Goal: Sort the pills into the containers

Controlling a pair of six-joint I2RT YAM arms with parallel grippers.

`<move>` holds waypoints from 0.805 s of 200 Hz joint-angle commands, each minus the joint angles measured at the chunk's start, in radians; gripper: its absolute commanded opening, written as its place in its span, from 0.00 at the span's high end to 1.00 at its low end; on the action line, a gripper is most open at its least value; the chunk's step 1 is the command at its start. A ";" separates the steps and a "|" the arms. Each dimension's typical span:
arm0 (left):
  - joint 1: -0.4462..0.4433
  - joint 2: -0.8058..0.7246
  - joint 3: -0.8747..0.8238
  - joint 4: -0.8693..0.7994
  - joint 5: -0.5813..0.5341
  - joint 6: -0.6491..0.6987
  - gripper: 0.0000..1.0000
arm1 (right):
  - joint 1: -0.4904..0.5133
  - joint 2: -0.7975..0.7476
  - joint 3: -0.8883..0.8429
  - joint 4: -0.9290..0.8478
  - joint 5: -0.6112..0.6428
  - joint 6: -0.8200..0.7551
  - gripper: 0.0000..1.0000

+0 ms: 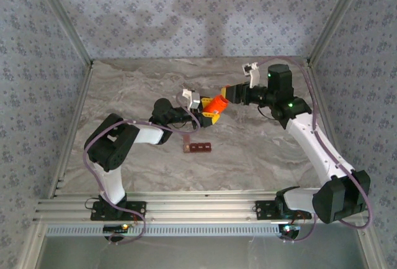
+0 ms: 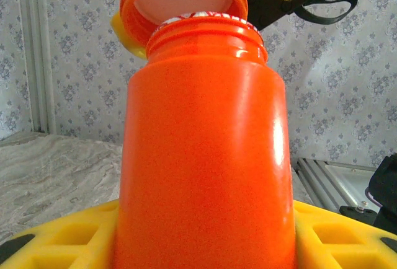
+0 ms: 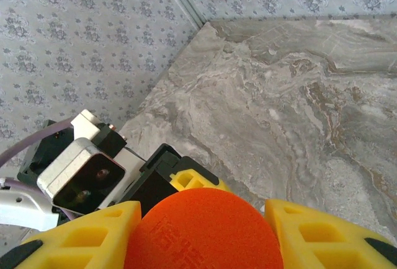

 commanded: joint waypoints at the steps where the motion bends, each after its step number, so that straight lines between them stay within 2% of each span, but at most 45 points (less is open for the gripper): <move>1: 0.004 -0.028 0.025 0.044 0.016 -0.006 1.00 | 0.013 0.001 -0.022 0.008 -0.002 0.016 0.73; 131: 0.005 -0.032 0.019 0.045 0.013 -0.002 1.00 | 0.071 0.000 -0.071 0.027 0.019 0.029 0.74; 161: 0.005 -0.034 0.019 0.044 0.007 -0.001 1.00 | 0.095 -0.006 -0.102 0.038 0.076 0.054 0.75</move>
